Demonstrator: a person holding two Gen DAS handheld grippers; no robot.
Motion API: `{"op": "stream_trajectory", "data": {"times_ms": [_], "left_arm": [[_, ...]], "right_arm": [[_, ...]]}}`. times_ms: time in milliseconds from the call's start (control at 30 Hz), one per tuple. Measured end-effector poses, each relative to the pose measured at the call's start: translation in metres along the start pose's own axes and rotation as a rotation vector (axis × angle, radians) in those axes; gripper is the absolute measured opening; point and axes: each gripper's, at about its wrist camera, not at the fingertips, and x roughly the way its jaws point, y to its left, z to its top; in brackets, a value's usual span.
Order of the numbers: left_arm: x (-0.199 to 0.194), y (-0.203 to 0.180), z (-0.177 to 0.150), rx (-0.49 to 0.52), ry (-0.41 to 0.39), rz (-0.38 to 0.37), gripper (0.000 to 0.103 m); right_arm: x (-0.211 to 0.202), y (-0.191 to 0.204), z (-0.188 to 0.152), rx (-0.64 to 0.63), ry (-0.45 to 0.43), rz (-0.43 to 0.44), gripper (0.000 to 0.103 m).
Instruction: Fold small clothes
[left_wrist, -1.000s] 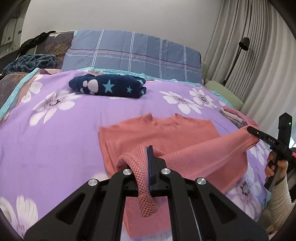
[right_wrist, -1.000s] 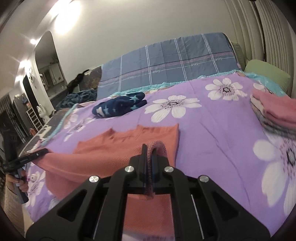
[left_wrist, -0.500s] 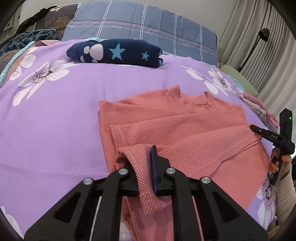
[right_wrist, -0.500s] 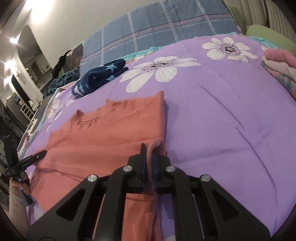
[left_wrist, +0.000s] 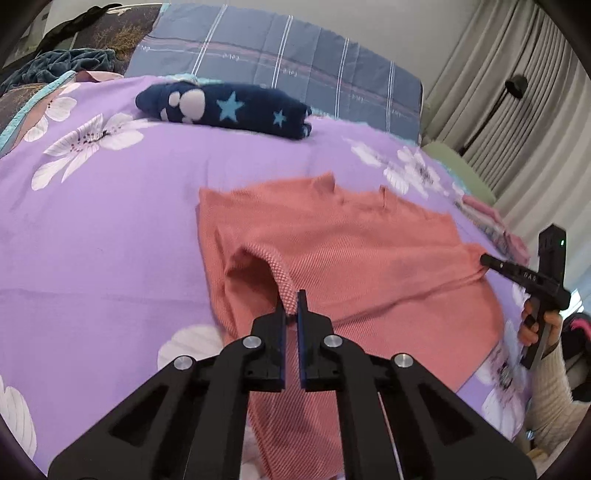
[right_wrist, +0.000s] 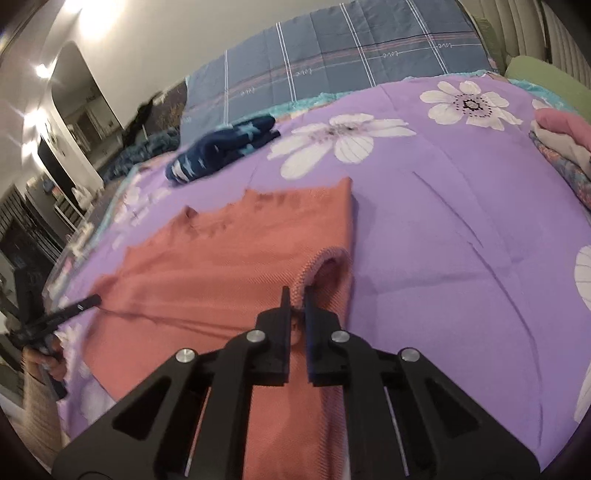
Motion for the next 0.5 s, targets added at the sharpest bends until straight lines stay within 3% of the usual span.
{"op": "stream_trajectory", "data": {"times_ms": [167, 200, 267, 300, 500], "left_arm": [[0.004, 0.009, 0.048, -0.038, -0.083, 0.021, 0.005], [0.009, 0.01, 0.056, -0.032, -0.093, 0.047, 0.009], [0.023, 0.019, 0.069, -0.053, -0.098, 0.123, 0.032], [0.027, 0.023, 0.071, -0.067, -0.099, 0.135, 0.037], [0.04, 0.037, 0.072, -0.027, -0.063, 0.157, 0.046]], "right_arm": [[0.011, -0.012, 0.047, 0.087, -0.042, 0.035, 0.007], [0.023, -0.02, 0.057, 0.123, -0.029, 0.023, 0.014], [0.038, -0.034, 0.064, 0.167, -0.005, -0.021, 0.022], [0.041, -0.038, 0.066, 0.17, -0.001, -0.027, 0.022], [0.033, -0.046, 0.059, 0.086, -0.025, -0.031, 0.024]]}}
